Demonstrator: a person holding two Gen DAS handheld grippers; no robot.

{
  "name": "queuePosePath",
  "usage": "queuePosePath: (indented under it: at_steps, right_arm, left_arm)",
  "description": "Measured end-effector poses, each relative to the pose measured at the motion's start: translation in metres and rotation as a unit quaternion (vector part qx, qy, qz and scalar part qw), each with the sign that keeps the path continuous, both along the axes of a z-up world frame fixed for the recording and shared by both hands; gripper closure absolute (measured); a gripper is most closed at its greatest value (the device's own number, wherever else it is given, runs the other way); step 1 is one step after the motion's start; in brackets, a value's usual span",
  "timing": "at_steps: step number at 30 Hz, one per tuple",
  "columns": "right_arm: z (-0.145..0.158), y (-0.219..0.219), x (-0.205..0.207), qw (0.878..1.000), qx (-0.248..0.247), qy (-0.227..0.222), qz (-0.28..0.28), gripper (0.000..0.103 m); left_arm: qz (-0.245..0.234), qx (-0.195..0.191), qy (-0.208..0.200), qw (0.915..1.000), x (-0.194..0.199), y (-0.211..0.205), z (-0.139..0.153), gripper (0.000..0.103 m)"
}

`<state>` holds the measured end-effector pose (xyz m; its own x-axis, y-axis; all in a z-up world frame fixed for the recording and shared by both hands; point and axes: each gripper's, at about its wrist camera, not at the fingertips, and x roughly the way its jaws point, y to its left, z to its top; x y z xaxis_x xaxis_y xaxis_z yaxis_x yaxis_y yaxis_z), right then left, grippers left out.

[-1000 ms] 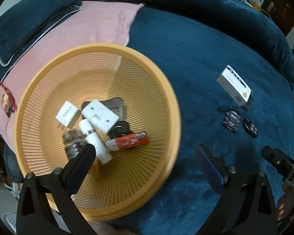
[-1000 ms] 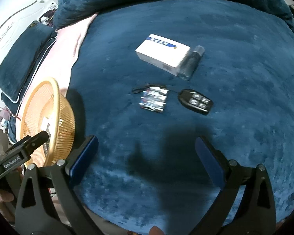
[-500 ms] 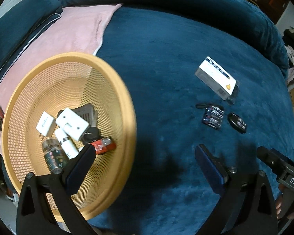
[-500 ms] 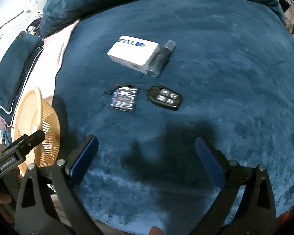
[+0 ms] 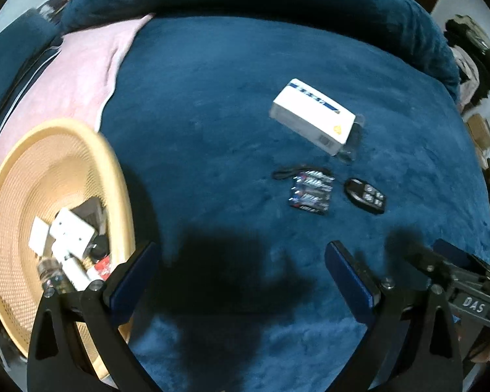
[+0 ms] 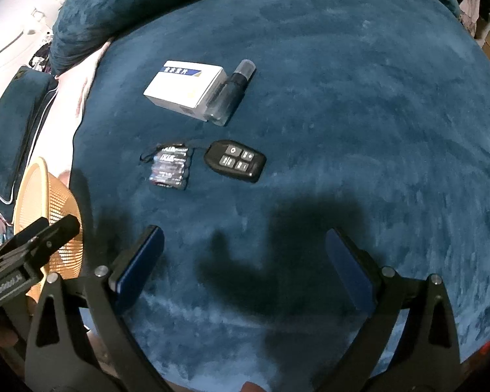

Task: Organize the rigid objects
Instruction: 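Withdraw both open tools from basket toward remaining items, then close left tool on stacked batteries while right tool grasps black key fob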

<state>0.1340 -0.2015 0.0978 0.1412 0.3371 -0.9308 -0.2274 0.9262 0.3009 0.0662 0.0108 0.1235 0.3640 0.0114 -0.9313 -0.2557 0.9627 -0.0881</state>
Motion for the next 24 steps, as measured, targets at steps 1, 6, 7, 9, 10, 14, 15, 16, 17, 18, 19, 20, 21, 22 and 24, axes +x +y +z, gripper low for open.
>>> queuePosePath:
  at_steps: [1,6,7,9,10,14,15,16,17,18,19,20,21,22,24]
  right_arm:
    - [-0.001,0.001,0.001,1.000,-0.002,0.000,0.003,0.004]
    - [-0.005,0.010,0.008,1.000,-0.011,-0.010,0.017,0.004]
    - [-0.007,0.012,0.011,1.000,-0.012,-0.011,0.019,0.005]
    - [-0.011,0.017,0.016,0.999,-0.018,-0.016,0.027,0.005]
    - [-0.014,0.021,0.020,0.999,-0.024,-0.020,0.034,0.006]
    - [-0.031,0.038,0.033,0.997,-0.036,-0.015,0.063,0.011]
    - [-0.037,0.044,0.038,0.997,-0.040,-0.013,0.072,0.014]
    - [-0.041,0.048,0.041,0.996,-0.044,-0.011,0.078,0.015]
    - [-0.046,0.052,0.044,0.995,-0.047,-0.010,0.085,0.015]
    - [-0.052,0.057,0.047,0.994,-0.051,-0.006,0.093,0.016]
    - [-0.054,0.060,0.048,0.994,-0.053,-0.005,0.096,0.016]
    - [-0.057,0.062,0.050,0.993,-0.058,-0.007,0.101,0.018]
    - [-0.059,0.065,0.051,0.992,-0.065,-0.012,0.107,0.025]
    - [-0.060,0.066,0.051,0.991,-0.071,-0.016,0.112,0.038]
    - [-0.059,0.064,0.051,0.990,-0.074,-0.024,0.115,0.050]
  left_arm:
    - [-0.005,-0.002,-0.002,1.0000,0.003,-0.002,0.000,0.001]
    - [-0.023,-0.012,-0.003,0.9997,0.024,-0.008,-0.010,0.002]
    - [-0.024,-0.014,-0.003,0.9996,0.027,-0.008,-0.012,0.002]
    - [-0.026,-0.017,-0.001,0.9995,0.032,-0.007,-0.017,0.002]
    - [-0.026,-0.018,0.000,0.9995,0.035,-0.006,-0.019,0.002]
    - [-0.026,-0.017,0.010,0.9995,0.042,0.002,-0.029,0.002]
    - [-0.026,-0.018,0.013,0.9994,0.044,0.004,-0.032,0.002]
    - [-0.026,-0.019,0.016,0.9993,0.045,0.006,-0.035,0.002]
    - [-0.026,-0.021,0.017,0.9993,0.047,0.007,-0.038,0.002]
    - [-0.029,-0.018,0.018,0.9992,0.048,0.007,-0.040,0.002]
    - [-0.034,-0.015,0.017,0.9992,0.050,0.006,-0.041,0.002]
    - [-0.037,-0.016,0.017,0.9990,0.051,0.005,-0.042,0.002]
    - [-0.038,-0.022,0.018,0.9989,0.052,0.005,-0.044,0.002]
    - [-0.037,-0.028,0.018,0.9988,0.053,0.005,-0.046,0.002]
    - [-0.037,-0.032,0.019,0.9986,0.055,0.004,-0.049,0.002]
